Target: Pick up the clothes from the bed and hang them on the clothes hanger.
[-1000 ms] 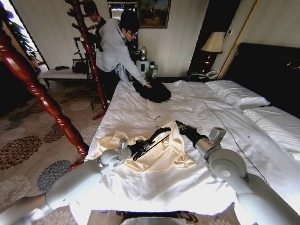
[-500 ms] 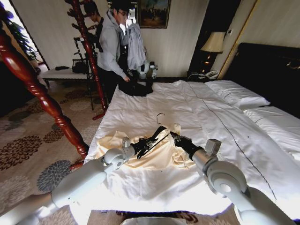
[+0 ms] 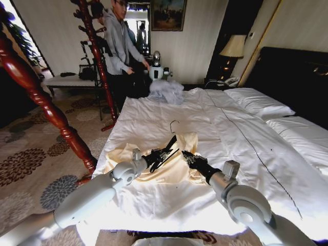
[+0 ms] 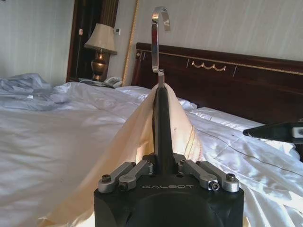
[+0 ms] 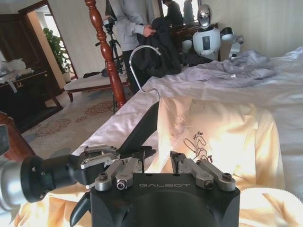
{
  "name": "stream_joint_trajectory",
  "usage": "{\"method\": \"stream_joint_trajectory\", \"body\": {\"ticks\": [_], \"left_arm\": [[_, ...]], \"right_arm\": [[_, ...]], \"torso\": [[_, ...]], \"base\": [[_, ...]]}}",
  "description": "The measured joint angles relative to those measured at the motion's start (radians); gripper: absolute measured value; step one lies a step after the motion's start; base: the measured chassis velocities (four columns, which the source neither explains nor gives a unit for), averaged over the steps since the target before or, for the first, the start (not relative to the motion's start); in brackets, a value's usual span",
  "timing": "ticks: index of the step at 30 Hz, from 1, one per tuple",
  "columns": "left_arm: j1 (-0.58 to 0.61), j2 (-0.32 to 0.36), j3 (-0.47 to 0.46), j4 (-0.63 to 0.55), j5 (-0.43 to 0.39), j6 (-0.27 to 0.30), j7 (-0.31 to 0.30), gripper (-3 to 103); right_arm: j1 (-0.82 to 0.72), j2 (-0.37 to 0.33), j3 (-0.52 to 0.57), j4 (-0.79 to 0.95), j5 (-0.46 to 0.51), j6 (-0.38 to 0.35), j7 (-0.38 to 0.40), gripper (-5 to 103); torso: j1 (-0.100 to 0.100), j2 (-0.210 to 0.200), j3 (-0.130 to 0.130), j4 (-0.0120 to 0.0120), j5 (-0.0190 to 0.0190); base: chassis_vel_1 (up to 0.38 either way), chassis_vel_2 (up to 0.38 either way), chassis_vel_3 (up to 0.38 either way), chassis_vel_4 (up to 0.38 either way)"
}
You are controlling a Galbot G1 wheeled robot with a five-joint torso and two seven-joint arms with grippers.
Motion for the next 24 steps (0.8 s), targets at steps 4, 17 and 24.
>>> {"method": "stream_joint_trajectory", "body": {"ticks": [4, 17, 24], "left_arm": [[0.002, 0.004, -0.012, -0.007, -0.004, -0.001, -0.002, 16], [0.070, 0.125, -0.096, -0.106, -0.033, -0.009, 0.029, 16], [0.081, 0.143, -0.100, -0.136, -0.036, -0.009, 0.036, 16]], "right_arm": [[-0.041, -0.001, 0.009, 0.015, -0.029, 0.000, -0.017, 42], [-0.101, -0.070, 0.172, -0.255, -0.605, 0.168, -0.150, 99], [-0.021, -0.072, 0.114, -0.372, -0.894, 0.276, -0.238, 100]], "torso": [[0.000, 0.000, 0.000, -0.0001, -0.0001], [0.000, 0.000, 0.000, -0.0001, 0.0000], [0.000, 0.000, 0.000, 0.0001, -0.0001]], "base": [[0.000, 0.000, 0.000, 0.000], [0.000, 0.000, 0.000, 0.000], [0.000, 0.000, 0.000, 0.000]]}}
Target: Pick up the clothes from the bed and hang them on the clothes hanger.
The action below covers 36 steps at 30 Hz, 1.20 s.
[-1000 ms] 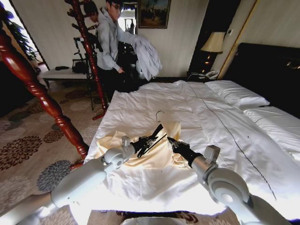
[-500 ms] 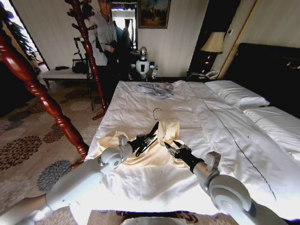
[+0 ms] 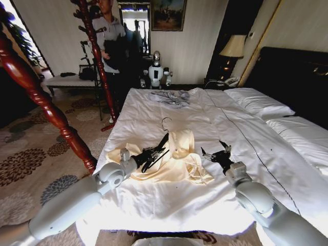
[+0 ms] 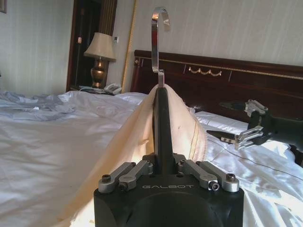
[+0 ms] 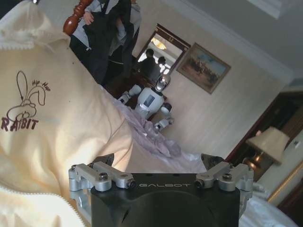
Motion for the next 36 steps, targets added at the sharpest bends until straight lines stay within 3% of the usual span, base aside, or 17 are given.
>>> {"method": "stream_joint_trajectory", "body": {"ticks": [4, 9, 21, 28, 36], "left_arm": [[0.005, 0.010, 0.003, -0.026, -0.005, 0.001, 0.011, 16], [0.003, 0.023, 0.014, -0.040, -0.013, 0.008, 0.023, 16], [0.000, 0.018, 0.051, -0.043, -0.021, 0.013, 0.037, 16], [-0.026, 0.010, 0.084, -0.044, -0.038, 0.020, 0.033, 16], [-0.041, 0.001, 0.139, -0.054, -0.038, 0.026, 0.031, 16]], "right_arm": [[0.030, 0.010, -0.016, -0.056, -0.143, 0.102, -0.054, 100], [0.058, 0.017, -0.028, -0.089, -0.254, 0.199, -0.079, 100], [0.083, 0.038, -0.047, -0.091, -0.362, 0.266, -0.107, 100], [0.067, 0.048, -0.042, -0.113, -0.477, 0.326, -0.140, 100], [0.102, 0.062, -0.053, -0.125, -0.494, 0.331, -0.143, 100]], "torso": [[0.000, 0.000, 0.000, -0.0003, 0.0001], [0.000, 0.000, 0.000, -0.0003, 0.0000], [0.000, 0.000, 0.000, -0.0001, 0.0000], [0.000, 0.000, 0.000, -0.0003, 0.0000], [0.000, 0.000, 0.000, 0.0000, 0.0001]], "base": [[0.000, 0.000, 0.000, 0.000], [0.000, 0.000, 0.000, 0.000], [0.000, 0.000, 0.000, 0.000], [0.000, 0.000, 0.000, 0.000], [0.000, 0.000, 0.000, 0.000]]}}
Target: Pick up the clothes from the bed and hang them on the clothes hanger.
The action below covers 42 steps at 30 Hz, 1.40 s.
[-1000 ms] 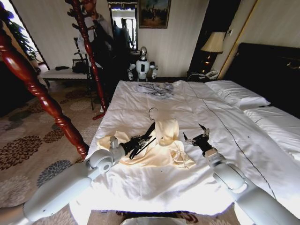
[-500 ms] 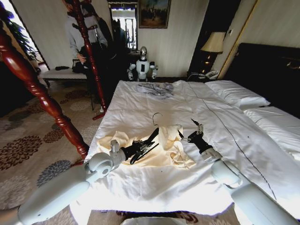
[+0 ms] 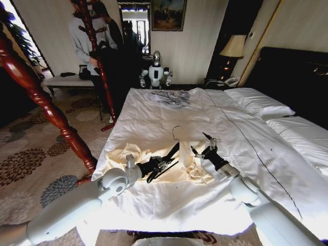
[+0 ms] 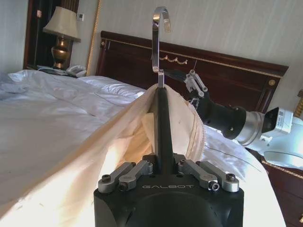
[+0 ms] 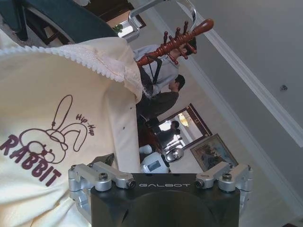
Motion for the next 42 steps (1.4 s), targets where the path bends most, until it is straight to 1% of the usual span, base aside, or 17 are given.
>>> {"method": "stream_joint_trajectory", "body": {"ticks": [4, 5, 8, 9, 11, 14, 15, 19, 20, 21, 22, 24, 25, 28, 33, 36, 42], "left_arm": [[-0.007, -0.010, 0.014, -0.002, -0.006, 0.001, -0.002, 16], [-0.009, -0.012, 0.014, -0.002, -0.009, 0.002, -0.002, 16], [-0.012, -0.012, 0.015, -0.004, -0.022, 0.006, -0.002, 16], [-0.015, -0.010, 0.016, -0.006, -0.026, 0.007, -0.002, 16], [-0.016, -0.010, 0.017, -0.006, -0.027, 0.008, -0.002, 16], [-0.018, -0.006, 0.017, -0.006, -0.037, 0.009, -0.002, 16], [-0.018, -0.006, 0.017, -0.006, -0.037, 0.009, -0.002, 16], [-0.018, 0.003, 0.017, -0.007, -0.038, 0.010, 0.005, 16], [-0.018, 0.003, 0.017, -0.007, -0.038, 0.010, 0.005, 16], [-0.018, 0.004, 0.017, -0.007, -0.038, 0.010, 0.007, 16], [-0.018, 0.006, 0.016, -0.007, -0.038, 0.010, 0.009, 16], [-0.016, 0.008, 0.016, -0.006, -0.036, 0.010, 0.011, 16], [-0.016, 0.008, 0.016, -0.006, -0.036, 0.010, 0.011, 16], [-0.005, 0.005, 0.014, -0.006, -0.029, 0.011, 0.011, 16], [0.007, 0.006, 0.010, -0.005, -0.019, 0.012, 0.011, 16], [0.012, 0.010, 0.004, -0.006, -0.018, 0.012, 0.011, 16], [0.040, 0.012, -0.045, -0.019, -0.017, 0.019, -0.011, 16]], "right_arm": [[0.000, 0.000, -0.001, -0.006, -0.003, 0.006, -0.001, 100], [-0.004, 0.000, -0.001, -0.007, -0.003, 0.007, -0.001, 103], [-0.008, 0.002, 0.000, -0.013, -0.012, 0.011, -0.001, 97], [-0.008, 0.005, 0.000, -0.020, -0.018, 0.015, 0.001, 92], [-0.007, 0.005, 0.000, -0.023, -0.021, 0.018, 0.002, 92], [0.001, 0.004, 0.003, -0.032, -0.043, 0.038, 0.005, 76], [0.001, 0.004, 0.003, -0.032, -0.043, 0.038, 0.005, 76], [0.005, 0.003, 0.006, -0.044, -0.091, 0.077, 0.005, 54], [0.005, 0.003, 0.006, -0.044, -0.091, 0.077, 0.005, 54], [0.004, 0.004, 0.008, -0.048, -0.110, 0.088, 0.006, 49], [0.002, 0.004, 0.010, -0.052, -0.131, 0.101, 0.006, 49], [0.001, 0.004, 0.014, -0.058, -0.173, 0.125, 0.006, 38], [0.001, 0.004, 0.014, -0.058, -0.173, 0.125, 0.006, 38], [0.005, 0.004, 0.021, -0.062, -0.239, 0.159, 0.004, 22], [0.010, 0.007, 0.025, -0.071, -0.305, 0.199, 0.004, 22], [0.009, 0.008, 0.027, -0.075, -0.315, 0.210, 0.003, 22], [-0.006, 0.014, 0.022, -0.086, -0.228, 0.171, 0.006, 22]], "torso": [[0.000, 0.000, 0.000, -0.0001, 0.0000], [0.000, 0.000, 0.000, -0.0001, 0.0000], [0.000, 0.000, 0.000, -0.0002, 0.0000], [0.000, 0.000, 0.000, -0.0001, 0.0001], [0.000, 0.000, 0.000, -0.0001, 0.0000], [0.000, 0.000, 0.000, -0.0001, 0.0000], [0.000, 0.000, 0.000, -0.0001, 0.0000], [0.000, 0.000, 0.000, 0.0000, 0.0000], [0.000, 0.000, 0.000, 0.0000, 0.0000], [0.000, 0.000, 0.000, -0.0001, 0.0000], [0.000, 0.000, 0.000, -0.0001, 0.0000], [0.000, 0.000, 0.000, -0.0001, 0.0000], [0.000, 0.000, 0.000, -0.0001, 0.0000], [0.000, 0.000, 0.000, -0.0001, -0.0001], [0.000, 0.000, 0.000, -0.0001, -0.0001], [0.000, 0.000, 0.000, -0.0001, -0.0001], [0.000, 0.000, 0.000, -0.0001, -0.0001]], "base": [[0.000, 0.000, 0.000, 0.000], [0.000, 0.000, 0.000, 0.000], [0.000, 0.000, 0.000, 0.000], [0.000, 0.000, 0.000, 0.000], [0.000, 0.000, 0.000, 0.000], [0.000, 0.000, 0.000, 0.000], [0.000, 0.000, 0.000, 0.000], [0.000, 0.000, 0.000, 0.000], [0.000, 0.000, 0.000, 0.000], [0.000, 0.000, 0.000, 0.000], [0.000, 0.000, 0.000, 0.000], [0.000, 0.000, 0.000, 0.000], [0.000, 0.000, 0.000, 0.000], [0.000, 0.000, 0.000, 0.000], [0.000, 0.000, 0.000, 0.000], [0.000, 0.000, 0.000, 0.000], [0.000, 0.000, 0.000, 0.000]]}}
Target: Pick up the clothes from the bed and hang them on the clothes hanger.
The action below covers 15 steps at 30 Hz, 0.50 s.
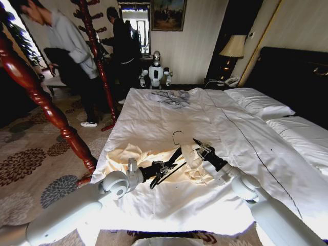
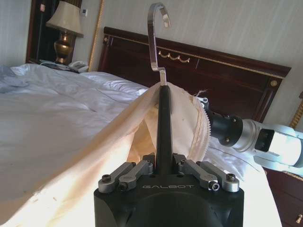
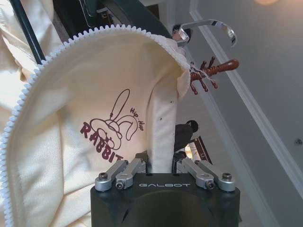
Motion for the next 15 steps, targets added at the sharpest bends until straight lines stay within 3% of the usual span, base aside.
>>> {"method": "stream_joint_trajectory", "body": {"ticks": [2, 4, 10, 12, 15], "left_arm": [[0.011, 0.008, -0.022, -0.007, 0.004, 0.001, -0.016, 14], [0.017, 0.015, -0.037, -0.007, 0.008, 0.003, -0.029, 19], [0.075, 0.052, -0.140, -0.023, 0.015, 0.003, -0.057, 46], [0.088, 0.059, -0.159, -0.027, 0.020, 0.003, -0.057, 46], [0.164, 0.085, -0.263, -0.045, 0.034, 0.001, -0.057, 62]], "right_arm": [[-0.012, 0.000, -0.003, 0.003, 0.056, -0.041, 0.008, 22], [-0.014, -0.001, -0.001, -0.009, 0.069, -0.061, 0.016, 22], [-0.011, 0.007, 0.000, -0.030, 0.070, -0.089, 0.036, 20], [-0.010, 0.008, -0.001, -0.032, 0.069, -0.094, 0.038, 20], [-0.014, 0.013, -0.002, -0.048, 0.074, -0.128, 0.059, 20]], "torso": [[0.000, 0.000, 0.000, 0.0001, 0.0001], [0.000, 0.000, 0.000, 0.0001, -0.0002], [0.000, 0.000, 0.000, -0.0001, 0.0000], [0.000, 0.000, 0.000, 0.0001, -0.0001], [0.000, 0.000, 0.000, 0.0001, 0.0000]], "base": [[0.000, 0.000, 0.000, 0.000], [0.000, 0.000, 0.000, 0.000], [0.000, 0.000, 0.000, 0.000], [0.000, 0.000, 0.000, 0.000], [0.000, 0.000, 0.000, 0.000]]}}
